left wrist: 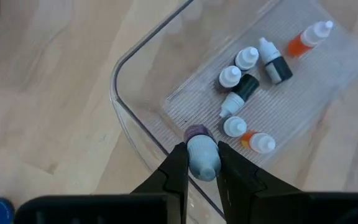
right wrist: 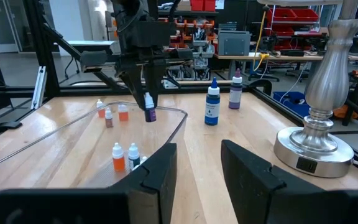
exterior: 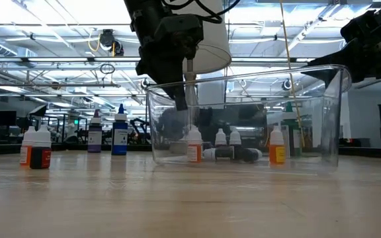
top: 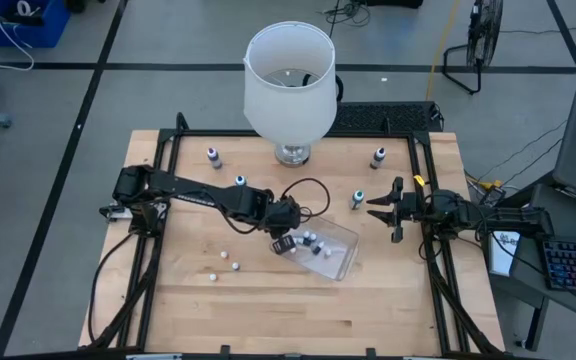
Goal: Pick & Place food coloring
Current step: Put the small purple food coloring bottle into the transparent bin
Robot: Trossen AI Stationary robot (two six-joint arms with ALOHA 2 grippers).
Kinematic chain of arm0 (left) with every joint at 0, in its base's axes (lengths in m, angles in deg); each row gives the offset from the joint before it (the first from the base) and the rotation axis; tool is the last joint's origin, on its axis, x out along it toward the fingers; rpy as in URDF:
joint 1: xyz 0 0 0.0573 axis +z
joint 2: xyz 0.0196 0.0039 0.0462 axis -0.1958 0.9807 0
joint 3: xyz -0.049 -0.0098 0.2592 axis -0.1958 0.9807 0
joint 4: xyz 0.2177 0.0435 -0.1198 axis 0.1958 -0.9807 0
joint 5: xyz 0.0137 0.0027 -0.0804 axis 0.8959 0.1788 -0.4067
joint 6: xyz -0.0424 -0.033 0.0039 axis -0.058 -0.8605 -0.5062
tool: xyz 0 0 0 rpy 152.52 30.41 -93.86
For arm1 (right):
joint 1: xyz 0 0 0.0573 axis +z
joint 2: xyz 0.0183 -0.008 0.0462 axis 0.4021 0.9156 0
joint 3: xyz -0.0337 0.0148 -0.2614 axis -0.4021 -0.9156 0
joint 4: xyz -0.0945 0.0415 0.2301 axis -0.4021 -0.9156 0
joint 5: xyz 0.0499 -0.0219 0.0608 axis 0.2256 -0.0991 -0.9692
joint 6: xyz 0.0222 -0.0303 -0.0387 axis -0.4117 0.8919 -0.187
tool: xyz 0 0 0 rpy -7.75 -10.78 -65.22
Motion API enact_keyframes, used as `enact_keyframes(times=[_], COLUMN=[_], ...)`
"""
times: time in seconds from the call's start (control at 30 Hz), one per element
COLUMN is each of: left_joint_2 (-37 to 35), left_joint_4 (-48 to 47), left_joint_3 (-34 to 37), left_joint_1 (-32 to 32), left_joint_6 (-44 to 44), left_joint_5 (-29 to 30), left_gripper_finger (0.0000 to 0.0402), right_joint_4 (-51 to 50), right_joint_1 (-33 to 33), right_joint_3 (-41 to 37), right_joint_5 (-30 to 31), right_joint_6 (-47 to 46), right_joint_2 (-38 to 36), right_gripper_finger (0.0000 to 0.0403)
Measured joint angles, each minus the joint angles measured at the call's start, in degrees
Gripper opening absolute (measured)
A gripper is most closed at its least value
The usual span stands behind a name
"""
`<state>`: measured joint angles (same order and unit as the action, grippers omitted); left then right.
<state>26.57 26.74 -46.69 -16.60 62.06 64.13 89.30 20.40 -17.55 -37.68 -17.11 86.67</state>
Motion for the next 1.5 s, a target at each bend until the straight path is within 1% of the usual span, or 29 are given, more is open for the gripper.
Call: enact_keyframes(times=[0.07, 0.13, 0.23, 0.5, 0.67, 0.8, 0.9, 1.0, 1.13, 1.5], left_joint_2=[0.0, 0.2, 0.4, 0.2, 0.2, 0.2, 2.1, 5.0, 8.4, 11.4], left_joint_4=[1.6, 3.6, 4.4, 4.4, 4.1, 3.8, 2.9, 2.0, 2.0, 2.7], left_joint_3=[0.0, -0.2, -1.6, -5.9, -7.2, -7.6, -7.6, -7.6, -7.5, -7.6], left_joint_1=[0.0, 0.0, 0.3, 1.5, 2.6, 3.1, 3.1, 2.7, 1.5, 1.3], left_joint_6=[1.3, 3.6, 6.7, 12.3, 15.2, 17.1, 17.4, 19.1, 20.0, 19.6], left_joint_5=[-0.9, -3.4, -4.6, -3.8, -2.3, -2.2, -2.4, -4.3, -5.4, -6.3], left_gripper_finger=[0.0059, 0.0059, 0.0059, 0.0059, 0.0059, 0.0059, 0.0059, 0.0059, 0.0059, 0.0059], right_joint_4=[0.0, 0.0, 0.0, 0.0, 0.0, 0.0, 0.0, 0.0, 0.0, 0.0], right_joint_1=[0.0, 0.0, 0.0, 0.0, 0.0, 0.0, 0.0, 0.0, 0.0, 0.0], right_joint_3=[0.0, 0.0, 0.0, 0.0, 0.0, 0.0, 0.0, 0.0, 0.0, 0.0], right_joint_5=[0.0, 0.0, 0.0, 0.0, 0.0, 0.0, 0.0, 0.0, 0.0, 0.0], right_joint_6=[0.0, 0.0, 0.0, 0.0, 0.0, 0.0, 0.0, 0.0, 0.0, 0.0], right_joint_2=[0.0, 0.0, 0.0, 0.0, 0.0, 0.0, 0.0, 0.0, 0.1, 0.1], right_gripper_finger=[0.0114, 0.0114, 0.0114, 0.0114, 0.0114, 0.0114, 0.0114, 0.0114, 0.0114, 0.0114])
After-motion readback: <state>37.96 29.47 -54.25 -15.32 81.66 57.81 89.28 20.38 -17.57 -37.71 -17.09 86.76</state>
